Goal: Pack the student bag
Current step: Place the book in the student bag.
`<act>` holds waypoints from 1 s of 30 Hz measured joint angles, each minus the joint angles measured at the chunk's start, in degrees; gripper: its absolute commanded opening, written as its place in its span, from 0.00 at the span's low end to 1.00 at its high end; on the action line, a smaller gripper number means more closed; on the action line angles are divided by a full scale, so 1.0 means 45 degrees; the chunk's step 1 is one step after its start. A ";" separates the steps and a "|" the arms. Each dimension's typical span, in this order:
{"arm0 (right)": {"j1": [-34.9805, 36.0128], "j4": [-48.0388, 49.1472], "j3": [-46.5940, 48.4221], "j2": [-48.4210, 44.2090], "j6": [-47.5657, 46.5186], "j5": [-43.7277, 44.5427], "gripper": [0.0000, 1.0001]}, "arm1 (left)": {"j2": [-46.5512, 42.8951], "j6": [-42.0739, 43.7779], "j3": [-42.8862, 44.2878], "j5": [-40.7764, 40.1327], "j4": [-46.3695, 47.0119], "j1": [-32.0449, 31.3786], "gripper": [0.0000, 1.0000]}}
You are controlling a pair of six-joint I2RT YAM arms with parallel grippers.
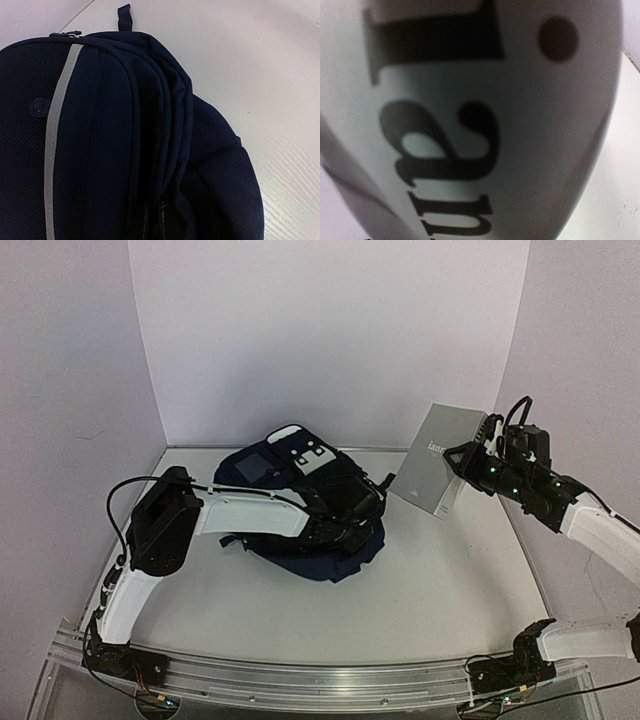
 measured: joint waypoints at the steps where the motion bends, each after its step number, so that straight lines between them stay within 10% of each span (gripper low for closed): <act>1: 0.0000 -0.0067 0.0000 -0.0038 0.0004 -0.0033 0.34 | -0.0109 0.0200 -0.0017 -0.0192 0.0050 -0.0021 0.00; 18: 0.0000 -0.1448 -0.0261 -0.1664 0.0796 -0.1808 0.34 | -0.4008 0.4874 -0.0117 -0.2859 0.1704 0.1375 0.00; 30: 0.0569 0.1898 -0.2597 -0.0156 0.4304 -0.5568 0.33 | -0.4156 0.6194 0.0166 -0.1886 0.1405 0.1563 0.00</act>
